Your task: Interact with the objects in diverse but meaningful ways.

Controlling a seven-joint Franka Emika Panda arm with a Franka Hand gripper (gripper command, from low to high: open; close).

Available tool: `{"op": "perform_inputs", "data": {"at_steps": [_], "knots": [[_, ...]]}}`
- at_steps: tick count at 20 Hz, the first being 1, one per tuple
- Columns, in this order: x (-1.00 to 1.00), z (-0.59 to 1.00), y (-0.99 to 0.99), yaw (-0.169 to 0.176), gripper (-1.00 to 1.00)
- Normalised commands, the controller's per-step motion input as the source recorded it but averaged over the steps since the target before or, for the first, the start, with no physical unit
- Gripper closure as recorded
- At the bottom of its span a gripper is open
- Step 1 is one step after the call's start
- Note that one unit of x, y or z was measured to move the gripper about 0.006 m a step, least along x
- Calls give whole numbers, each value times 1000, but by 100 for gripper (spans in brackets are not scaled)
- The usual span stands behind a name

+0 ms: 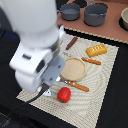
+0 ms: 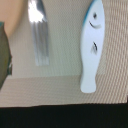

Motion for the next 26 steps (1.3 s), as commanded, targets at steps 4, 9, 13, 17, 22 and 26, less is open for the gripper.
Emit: {"op": "perform_inputs", "data": {"at_steps": [4, 9, 13, 17, 22, 26], "knots": [[784, 456, 631, 0, -100], [743, 265, 663, 0, -100], [678, 105, 691, 2, -100], [514, 14, 776, 42, -100], [605, 18, 747, 22, -100], [650, 4, 700, 22, -100]]}}
